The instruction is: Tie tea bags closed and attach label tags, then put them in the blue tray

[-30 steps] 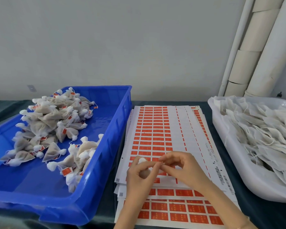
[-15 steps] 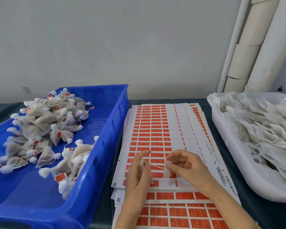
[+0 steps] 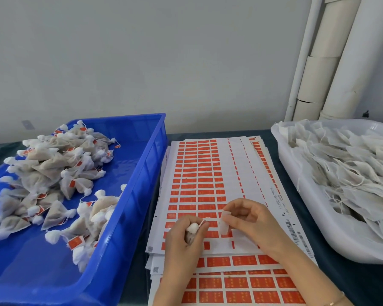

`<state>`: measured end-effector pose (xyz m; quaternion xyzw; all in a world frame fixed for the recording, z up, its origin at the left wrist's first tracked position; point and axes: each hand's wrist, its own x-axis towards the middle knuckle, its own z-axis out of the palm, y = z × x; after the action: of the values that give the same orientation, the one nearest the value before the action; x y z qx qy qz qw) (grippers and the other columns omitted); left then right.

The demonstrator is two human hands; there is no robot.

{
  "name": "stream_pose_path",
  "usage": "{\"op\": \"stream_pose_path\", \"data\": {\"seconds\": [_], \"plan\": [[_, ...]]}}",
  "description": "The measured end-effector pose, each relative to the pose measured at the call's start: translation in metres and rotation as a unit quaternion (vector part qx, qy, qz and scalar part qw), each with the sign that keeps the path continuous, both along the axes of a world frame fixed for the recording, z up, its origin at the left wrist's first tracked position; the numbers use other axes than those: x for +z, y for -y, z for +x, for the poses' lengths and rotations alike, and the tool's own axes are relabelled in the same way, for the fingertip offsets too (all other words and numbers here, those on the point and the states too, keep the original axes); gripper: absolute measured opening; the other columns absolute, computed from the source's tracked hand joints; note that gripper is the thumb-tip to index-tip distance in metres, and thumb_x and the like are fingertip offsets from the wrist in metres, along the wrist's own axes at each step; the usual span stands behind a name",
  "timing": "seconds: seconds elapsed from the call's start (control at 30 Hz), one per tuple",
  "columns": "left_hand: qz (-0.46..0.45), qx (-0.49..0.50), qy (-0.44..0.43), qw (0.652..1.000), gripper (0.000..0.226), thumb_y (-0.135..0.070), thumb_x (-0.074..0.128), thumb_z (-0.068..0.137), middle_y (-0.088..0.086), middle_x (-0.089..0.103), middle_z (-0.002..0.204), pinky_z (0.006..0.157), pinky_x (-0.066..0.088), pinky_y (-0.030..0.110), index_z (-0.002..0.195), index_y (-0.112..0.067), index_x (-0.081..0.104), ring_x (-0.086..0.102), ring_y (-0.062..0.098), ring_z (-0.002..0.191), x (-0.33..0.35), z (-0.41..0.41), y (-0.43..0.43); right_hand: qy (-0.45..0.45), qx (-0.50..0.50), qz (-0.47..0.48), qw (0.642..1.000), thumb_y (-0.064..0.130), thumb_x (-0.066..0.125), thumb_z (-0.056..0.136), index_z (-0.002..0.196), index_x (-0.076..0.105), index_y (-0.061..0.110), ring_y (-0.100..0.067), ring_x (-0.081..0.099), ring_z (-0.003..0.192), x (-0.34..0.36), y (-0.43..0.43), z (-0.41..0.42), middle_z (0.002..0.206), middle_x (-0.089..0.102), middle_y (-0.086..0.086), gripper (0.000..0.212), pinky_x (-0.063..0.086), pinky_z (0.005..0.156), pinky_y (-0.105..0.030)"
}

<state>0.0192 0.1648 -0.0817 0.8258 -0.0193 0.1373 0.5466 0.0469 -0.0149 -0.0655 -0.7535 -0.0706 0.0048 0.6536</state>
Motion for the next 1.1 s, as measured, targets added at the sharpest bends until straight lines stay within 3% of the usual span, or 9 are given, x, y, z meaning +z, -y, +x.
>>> {"op": "stream_pose_path", "data": {"seconds": [0.17, 0.3, 0.43, 0.53, 0.63, 0.77, 0.9, 1.1], "plan": [[-0.045, -0.015, 0.008, 0.999, 0.017, -0.044, 0.065, 0.077, -0.02, 0.067, 0.088, 0.075, 0.046, 0.008, 0.088, -0.031, 0.068, 0.061, 0.001, 0.09, 0.003, -0.002, -0.001, -0.005, -0.004, -0.009, 1.0, 0.026, 0.077, 0.079, 0.088, 0.069, 0.031, -0.001, 0.066, 0.085, 0.0, 0.0, 0.0, 0.087, 0.071, 0.016, 0.013, 0.048, 0.068, -0.006], [-0.056, -0.01, 0.015, 0.998, 0.004, -0.029, 0.067, 0.085, -0.017, 0.069, 0.088, 0.075, 0.046, 0.01, 0.087, -0.031, 0.07, 0.062, 0.003, 0.09, 0.003, -0.002, -0.002, -0.009, 0.0, -0.006, 1.0, 0.027, 0.077, 0.079, 0.089, 0.069, 0.03, -0.003, 0.067, 0.085, -0.001, 0.001, 0.001, 0.088, 0.071, 0.013, 0.013, 0.051, 0.071, -0.009], [-0.073, 0.004, -0.002, 0.997, 0.005, -0.029, 0.068, 0.085, -0.018, 0.07, 0.088, 0.077, 0.047, 0.018, 0.084, -0.032, 0.071, 0.062, 0.002, 0.091, 0.004, -0.003, -0.001, -0.015, 0.0, 0.009, 1.0, 0.024, 0.076, 0.08, 0.091, 0.07, 0.025, -0.007, 0.068, 0.083, 0.0, 0.002, 0.001, 0.087, 0.072, 0.01, 0.013, 0.052, 0.069, -0.012], [-0.081, -0.004, 0.0, 0.997, 0.007, -0.028, 0.069, 0.084, -0.016, 0.07, 0.085, 0.075, 0.052, 0.026, 0.078, -0.032, 0.071, 0.063, 0.004, 0.088, 0.005, -0.004, 0.0, -0.011, -0.075, 0.051, 0.996, 0.024, 0.075, 0.08, 0.09, 0.07, 0.023, -0.01, 0.069, 0.075, 0.002, 0.008, 0.003, 0.082, 0.072, 0.008, 0.011, 0.052, 0.062, -0.013], [-0.059, -0.061, 0.009, 0.996, 0.009, -0.028, 0.069, 0.084, -0.014, 0.071, 0.081, 0.07, 0.054, 0.02, 0.08, -0.037, 0.07, 0.065, 0.007, 0.083, 0.006, -0.006, 0.0, 0.013, -0.159, 0.047, 0.986, 0.028, 0.074, 0.08, 0.09, 0.068, 0.025, -0.008, 0.068, 0.073, 0.002, 0.013, 0.006, 0.081, 0.072, 0.013, 0.012, 0.051, 0.059, -0.012], [-0.05, -0.13, 0.028, 0.99, 0.008, -0.027, 0.07, 0.084, -0.01, 0.072, 0.082, 0.073, 0.05, 0.014, 0.081, -0.035, 0.072, 0.066, 0.01, 0.084, 0.009, -0.008, -0.001, 0.045, -0.106, 0.011, 0.993, 0.023, 0.076, 0.08, 0.086, 0.069, 0.025, -0.006, 0.068, 0.076, -0.002, 0.004, 0.004, 0.081, 0.072, 0.014, 0.01, 0.051, 0.064, -0.009], [-0.045, -0.136, 0.038, 0.989, 0.002, -0.035, 0.071, 0.083, -0.009, 0.073, 0.082, 0.073, 0.05, 0.015, 0.083, -0.035, 0.072, 0.067, 0.011, 0.084, 0.008, -0.008, -0.002, 0.046, -0.049, -0.033, 0.997, 0.019, 0.076, 0.08, 0.085, 0.07, 0.027, -0.004, 0.068, 0.079, -0.004, -0.005, 0.001, 0.082, 0.071, 0.016, 0.011, 0.052, 0.067, -0.011], [-0.024, -0.127, 0.043, 0.991, 0.013, -0.05, 0.067, 0.081, -0.012, 0.071, 0.079, 0.072, 0.049, 0.015, 0.084, -0.038, 0.071, 0.066, 0.011, 0.081, 0.007, -0.007, 0.0, 0.051, 0.002, -0.04, 0.998, 0.018, 0.076, 0.081, 0.084, 0.071, 0.027, -0.007, 0.069, 0.079, -0.001, -0.008, -0.004, 0.08, 0.072, 0.012, 0.011, 0.053, 0.069, -0.014]]}}
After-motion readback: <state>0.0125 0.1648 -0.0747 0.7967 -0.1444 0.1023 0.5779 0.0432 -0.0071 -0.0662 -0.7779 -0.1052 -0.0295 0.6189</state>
